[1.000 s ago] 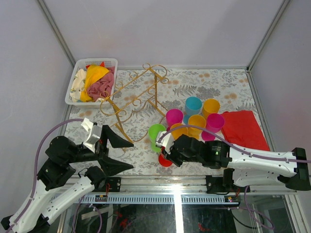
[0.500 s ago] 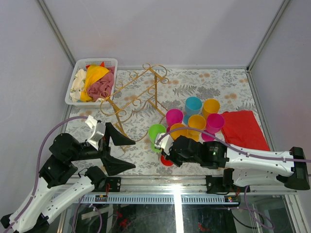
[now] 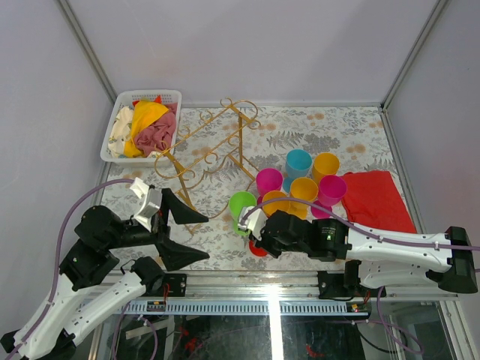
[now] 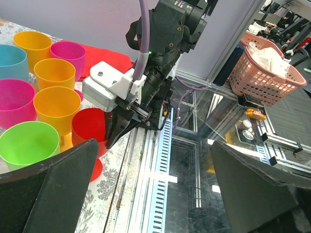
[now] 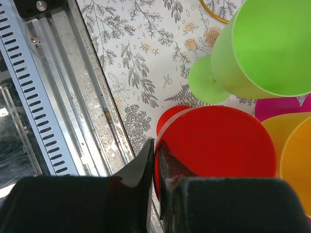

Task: Take the wine glass off the wine glass rack
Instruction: Place the wine glass at the center of the board.

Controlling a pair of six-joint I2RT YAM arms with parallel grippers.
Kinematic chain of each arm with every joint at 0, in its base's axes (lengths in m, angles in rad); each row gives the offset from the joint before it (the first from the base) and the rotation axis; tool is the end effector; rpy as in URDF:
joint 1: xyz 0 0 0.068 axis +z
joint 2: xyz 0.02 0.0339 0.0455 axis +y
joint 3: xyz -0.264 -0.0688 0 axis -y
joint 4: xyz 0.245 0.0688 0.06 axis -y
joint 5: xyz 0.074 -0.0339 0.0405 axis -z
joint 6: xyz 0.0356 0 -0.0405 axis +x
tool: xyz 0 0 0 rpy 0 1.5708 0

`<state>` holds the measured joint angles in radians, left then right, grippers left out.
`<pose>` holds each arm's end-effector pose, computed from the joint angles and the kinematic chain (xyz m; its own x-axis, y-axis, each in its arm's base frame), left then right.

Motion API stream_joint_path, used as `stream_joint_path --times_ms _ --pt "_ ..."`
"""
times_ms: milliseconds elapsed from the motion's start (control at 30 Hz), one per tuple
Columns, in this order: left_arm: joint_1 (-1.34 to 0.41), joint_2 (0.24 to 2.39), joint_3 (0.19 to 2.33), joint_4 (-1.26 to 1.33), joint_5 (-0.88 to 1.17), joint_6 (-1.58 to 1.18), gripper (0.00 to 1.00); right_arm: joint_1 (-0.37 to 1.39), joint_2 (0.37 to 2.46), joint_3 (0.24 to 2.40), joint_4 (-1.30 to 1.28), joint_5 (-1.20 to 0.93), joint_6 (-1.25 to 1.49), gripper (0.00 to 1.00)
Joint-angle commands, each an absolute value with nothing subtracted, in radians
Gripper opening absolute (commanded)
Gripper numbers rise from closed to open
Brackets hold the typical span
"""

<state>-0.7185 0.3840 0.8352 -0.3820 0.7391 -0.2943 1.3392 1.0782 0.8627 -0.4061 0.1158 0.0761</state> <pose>0.0366 -0.0639 0.3802 -0.2380 -0.0766 -0.9682 0.9648 0.0959 -0.2448 0.0582 0.2290 0.2886 -0.2051 -0.5409 -0.8157 -0.9323 0.3616 -0.0053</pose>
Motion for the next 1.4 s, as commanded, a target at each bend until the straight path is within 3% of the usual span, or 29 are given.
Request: stream_joint_path --times_ms 0,233,633,1367 --pt "-0.719 0.375 0.851 -0.376 0.726 -0.288 1.0 1.345 1.076 0.858 -0.357 0.141 0.061 0.0" --pt "-0.72 0.367 0.857 -0.383 0.72 -0.285 1.0 1.345 1.084 0.853 -0.349 0.141 0.057 0.01" --pt "-0.719 0.37 0.856 -0.389 0.719 -0.277 1.0 1.345 1.075 0.858 -0.349 0.168 0.065 0.11" --pt "-0.72 0.38 0.865 -0.4 0.734 -0.257 1.0 1.345 1.064 0.857 -0.329 0.194 0.072 0.17"
